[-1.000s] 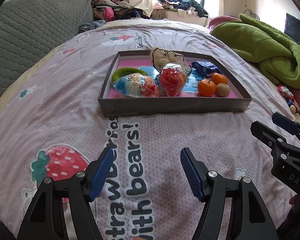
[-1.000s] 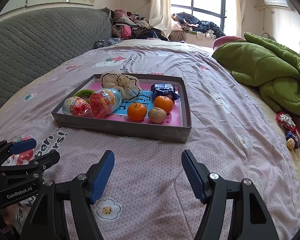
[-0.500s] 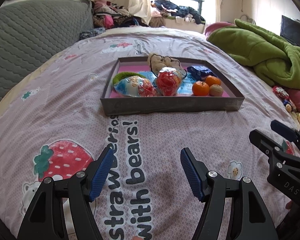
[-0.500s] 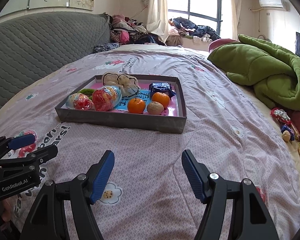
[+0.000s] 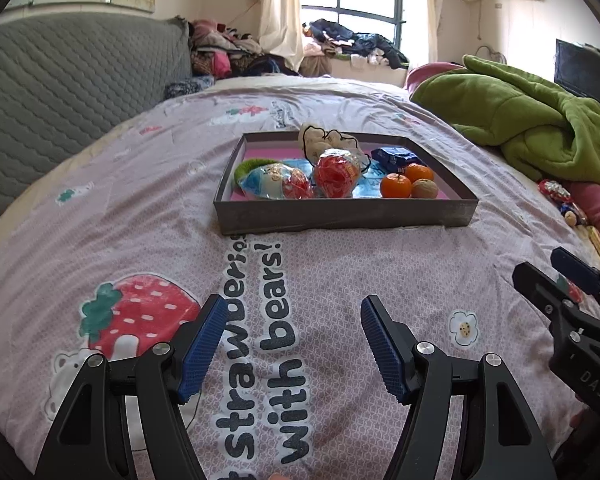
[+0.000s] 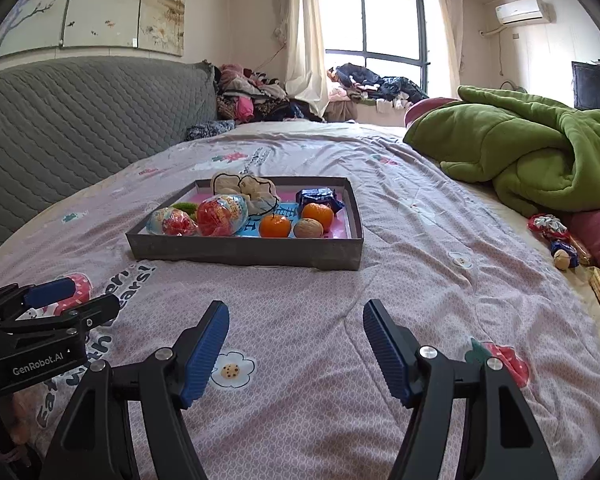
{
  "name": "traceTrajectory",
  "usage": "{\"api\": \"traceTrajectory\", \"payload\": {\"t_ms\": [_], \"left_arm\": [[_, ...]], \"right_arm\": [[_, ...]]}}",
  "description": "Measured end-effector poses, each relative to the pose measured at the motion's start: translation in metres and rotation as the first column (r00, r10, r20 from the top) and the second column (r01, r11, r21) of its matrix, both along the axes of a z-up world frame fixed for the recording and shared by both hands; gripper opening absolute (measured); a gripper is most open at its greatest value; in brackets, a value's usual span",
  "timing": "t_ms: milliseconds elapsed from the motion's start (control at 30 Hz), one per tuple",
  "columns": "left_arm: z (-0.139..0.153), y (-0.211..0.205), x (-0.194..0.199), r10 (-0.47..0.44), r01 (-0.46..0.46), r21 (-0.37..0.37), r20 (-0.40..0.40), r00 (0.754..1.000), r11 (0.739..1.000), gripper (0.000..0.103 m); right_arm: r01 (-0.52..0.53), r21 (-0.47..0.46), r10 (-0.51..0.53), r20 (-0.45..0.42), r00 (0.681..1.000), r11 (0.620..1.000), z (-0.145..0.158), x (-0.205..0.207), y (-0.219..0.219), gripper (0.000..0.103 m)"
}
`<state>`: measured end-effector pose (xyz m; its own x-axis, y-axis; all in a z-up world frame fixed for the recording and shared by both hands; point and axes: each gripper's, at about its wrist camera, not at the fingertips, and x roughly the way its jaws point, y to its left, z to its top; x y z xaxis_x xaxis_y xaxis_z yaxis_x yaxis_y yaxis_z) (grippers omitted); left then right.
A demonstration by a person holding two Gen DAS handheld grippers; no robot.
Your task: Organize objects
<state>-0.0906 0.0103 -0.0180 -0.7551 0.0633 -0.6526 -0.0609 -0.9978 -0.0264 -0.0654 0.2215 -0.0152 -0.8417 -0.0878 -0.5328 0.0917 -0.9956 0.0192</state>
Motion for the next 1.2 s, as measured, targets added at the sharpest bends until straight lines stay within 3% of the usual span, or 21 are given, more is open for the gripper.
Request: {"api": "traceTrajectory", "payload": {"t_ms": [200,1200], "left_arm": [[0.002,-0.005,0.006,0.010,-0.009,0.035,-0.019,1.000,0.999,0.071],[-0.019,-0.014,0.013,0.023,-0.023,0.026,0.027,0.999,0.999,0.071]], "right_arm": [[0.013,0.007,-0.013,-0.014,1.000,1.000,-0.002,0.011,0.000,0.069],[0.012,0.030,-0.012,0.010,1.000,0.999,-0.017,0.010,0.003,0.069]]}}
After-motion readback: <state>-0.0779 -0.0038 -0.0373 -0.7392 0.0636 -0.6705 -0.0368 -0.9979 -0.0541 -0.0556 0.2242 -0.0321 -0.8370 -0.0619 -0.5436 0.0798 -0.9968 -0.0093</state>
